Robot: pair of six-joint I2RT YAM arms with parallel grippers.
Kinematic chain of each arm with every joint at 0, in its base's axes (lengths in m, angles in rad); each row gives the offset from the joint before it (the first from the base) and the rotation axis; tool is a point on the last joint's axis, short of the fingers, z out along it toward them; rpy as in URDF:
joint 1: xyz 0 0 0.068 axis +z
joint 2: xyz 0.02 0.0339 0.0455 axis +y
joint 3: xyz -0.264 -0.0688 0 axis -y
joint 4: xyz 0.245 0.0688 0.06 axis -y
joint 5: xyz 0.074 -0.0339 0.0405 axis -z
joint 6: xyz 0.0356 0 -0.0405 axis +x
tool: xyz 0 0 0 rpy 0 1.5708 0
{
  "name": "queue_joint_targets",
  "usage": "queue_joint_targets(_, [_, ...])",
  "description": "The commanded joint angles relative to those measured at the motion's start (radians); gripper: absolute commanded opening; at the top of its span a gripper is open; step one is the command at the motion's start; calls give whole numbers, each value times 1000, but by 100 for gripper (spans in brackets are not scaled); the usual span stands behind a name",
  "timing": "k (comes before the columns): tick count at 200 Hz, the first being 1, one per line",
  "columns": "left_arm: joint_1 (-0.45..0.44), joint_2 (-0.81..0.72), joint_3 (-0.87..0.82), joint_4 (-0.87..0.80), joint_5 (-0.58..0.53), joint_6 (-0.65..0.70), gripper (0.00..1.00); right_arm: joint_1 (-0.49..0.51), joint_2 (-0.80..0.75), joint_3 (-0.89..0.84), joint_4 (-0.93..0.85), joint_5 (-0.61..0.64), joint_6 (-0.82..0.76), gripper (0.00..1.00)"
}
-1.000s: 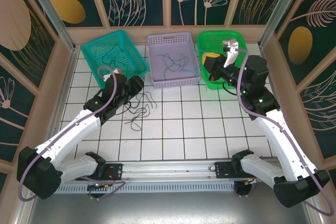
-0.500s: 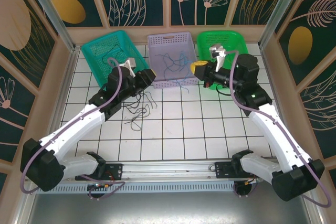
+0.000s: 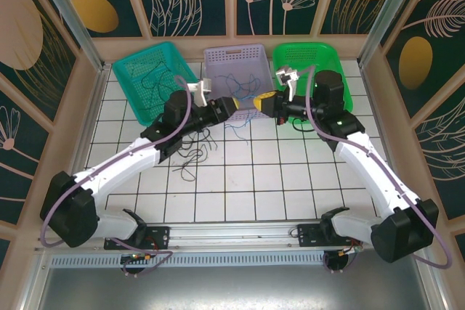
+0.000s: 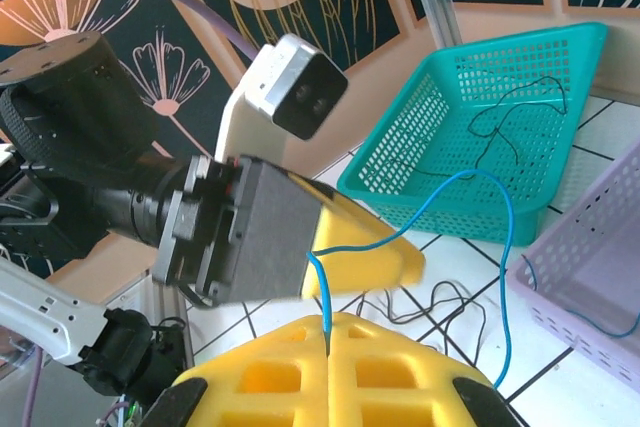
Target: Untangle the cables
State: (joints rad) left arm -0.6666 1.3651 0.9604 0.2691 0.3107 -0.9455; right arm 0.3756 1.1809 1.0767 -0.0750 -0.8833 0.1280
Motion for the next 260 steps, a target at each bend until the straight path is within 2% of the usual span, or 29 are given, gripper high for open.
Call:
queue_joint_targets(1, [-24, 38, 19, 91, 44, 23, 46, -9, 13, 38, 37, -51, -13, 0])
queue_joint_targets(45, [-34, 94, 18, 147, 37, 9, 49, -11, 25, 40, 55, -77, 8, 0])
queue_joint_targets(71, [-44, 126, 31, 130, 10, 1, 49, -17, 19, 32, 56, -48, 7, 0])
queue_joint_targets(91, [-47, 117, 6, 121, -41, -29, 55, -27, 17, 30, 54, -14, 11, 0])
queue_joint_targets(134, [-49, 2, -113, 80, -132, -79, 61, -64, -5, 17, 64, 82, 18, 0])
queue_joint_targets(168, [-50, -154, -223, -8, -318, -82, 68, -77, 0, 33, 58, 144, 41, 0])
queue_joint_targets(182, [-49, -215, -275, 12, -342, -63, 67, -84, 7, 49, 45, 186, 65, 0])
queue_joint_targets(201, [-59, -235, -315, 69, -299, -21, 63, -89, 27, 92, 12, 232, 112, 0])
queue_joint_targets(226, [-129, -179, -316, 126, -287, 79, 62, -89, 46, 147, -24, 293, 191, 0])
queue_joint_targets(260, [-194, -62, -293, 248, -336, 185, 68, -88, 83, 240, -115, 326, 284, 0])
